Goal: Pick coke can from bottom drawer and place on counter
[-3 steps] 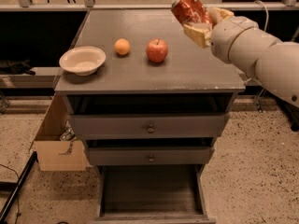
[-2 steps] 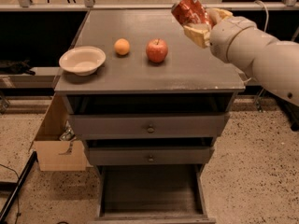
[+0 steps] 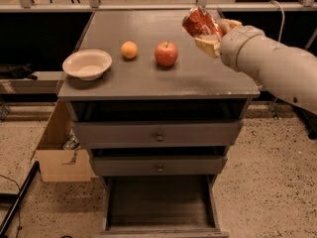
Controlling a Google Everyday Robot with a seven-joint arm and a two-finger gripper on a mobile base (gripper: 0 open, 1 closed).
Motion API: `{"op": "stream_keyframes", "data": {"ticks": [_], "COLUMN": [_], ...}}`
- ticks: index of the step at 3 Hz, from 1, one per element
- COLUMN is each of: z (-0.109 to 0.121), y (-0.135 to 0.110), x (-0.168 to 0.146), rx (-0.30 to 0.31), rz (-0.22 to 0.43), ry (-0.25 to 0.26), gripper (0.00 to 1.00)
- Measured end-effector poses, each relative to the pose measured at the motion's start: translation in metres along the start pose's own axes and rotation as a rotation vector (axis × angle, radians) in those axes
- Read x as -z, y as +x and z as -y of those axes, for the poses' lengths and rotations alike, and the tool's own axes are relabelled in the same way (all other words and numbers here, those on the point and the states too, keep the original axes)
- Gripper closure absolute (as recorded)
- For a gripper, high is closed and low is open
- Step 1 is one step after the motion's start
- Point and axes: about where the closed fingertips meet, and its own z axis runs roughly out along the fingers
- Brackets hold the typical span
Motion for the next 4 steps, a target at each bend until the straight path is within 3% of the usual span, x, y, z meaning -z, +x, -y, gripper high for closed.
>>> {"op": "stream_keyframes", "data": {"ticks": [2, 3, 4], "z": [0.001, -0.007, -0.007], "y": [0.083, 0.102, 0.104], "x": [-0.005, -0.007, -0.007], "rx": [0.011, 0.021, 0.023], "rz": [-0.166, -0.209, -0.212], "ry": [0.003, -0.012, -0.012], "gripper": [1.00, 1.00, 0.97]}}
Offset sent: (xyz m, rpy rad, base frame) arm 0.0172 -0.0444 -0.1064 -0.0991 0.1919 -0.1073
